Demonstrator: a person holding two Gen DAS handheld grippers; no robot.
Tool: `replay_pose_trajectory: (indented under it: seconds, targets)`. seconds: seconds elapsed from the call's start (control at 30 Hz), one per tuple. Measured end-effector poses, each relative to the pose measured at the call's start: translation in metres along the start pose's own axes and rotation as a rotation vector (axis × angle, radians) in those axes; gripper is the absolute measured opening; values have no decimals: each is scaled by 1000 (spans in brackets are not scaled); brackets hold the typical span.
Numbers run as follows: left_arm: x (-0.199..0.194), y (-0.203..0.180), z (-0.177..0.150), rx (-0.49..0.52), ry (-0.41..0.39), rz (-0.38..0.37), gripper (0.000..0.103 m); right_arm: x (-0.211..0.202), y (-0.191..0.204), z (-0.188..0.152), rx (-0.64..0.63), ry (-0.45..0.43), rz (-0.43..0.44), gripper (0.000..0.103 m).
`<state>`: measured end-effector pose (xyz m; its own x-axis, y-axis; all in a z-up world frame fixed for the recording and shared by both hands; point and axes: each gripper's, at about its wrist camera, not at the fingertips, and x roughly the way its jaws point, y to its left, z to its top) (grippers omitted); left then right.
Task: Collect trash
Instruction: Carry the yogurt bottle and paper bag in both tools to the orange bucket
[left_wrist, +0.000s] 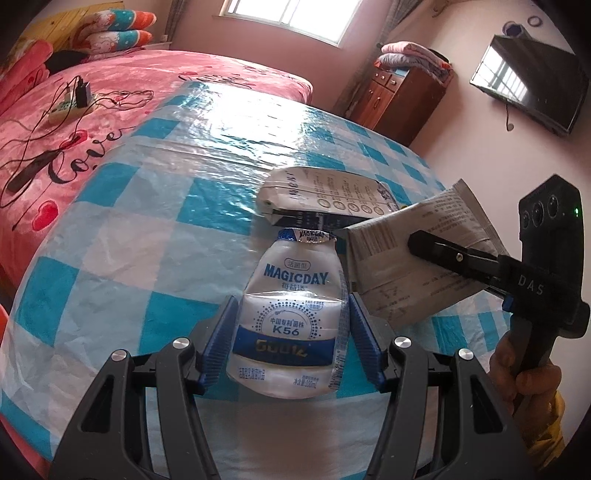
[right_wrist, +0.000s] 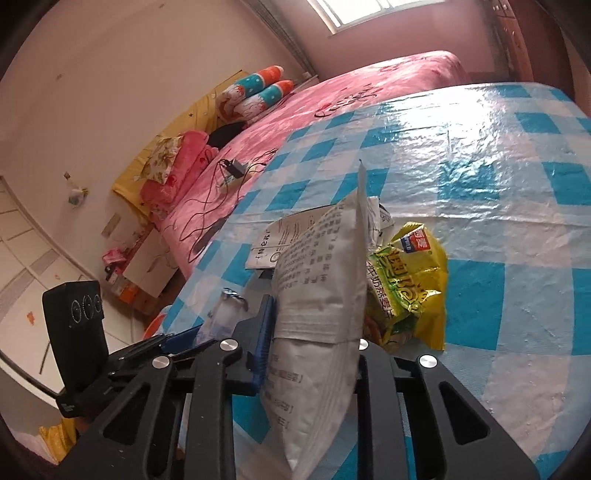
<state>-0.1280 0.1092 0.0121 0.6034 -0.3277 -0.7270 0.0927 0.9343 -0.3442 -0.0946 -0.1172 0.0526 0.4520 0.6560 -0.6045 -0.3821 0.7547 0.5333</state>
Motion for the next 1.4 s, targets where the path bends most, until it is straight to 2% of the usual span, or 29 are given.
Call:
replay_pose_trajectory:
  seconds: [0.33, 0.63, 1.13, 1.4]
  targets:
    - [-18, 23, -3, -39, -34, -49, 61, -1, 22, 2, -25, -24, -59, 21]
    - [-40, 52, -9, -85, -72, -48, 61, 4, 52, 6, -75, -14, -53, 21]
    - [-88, 121, -26, -200, -145, 18, 61, 48, 148, 8, -227, 78, 68, 21]
    - [-121, 175, -45, -297, -181, 121, 61, 93, 212, 3, -312, 162, 162, 21]
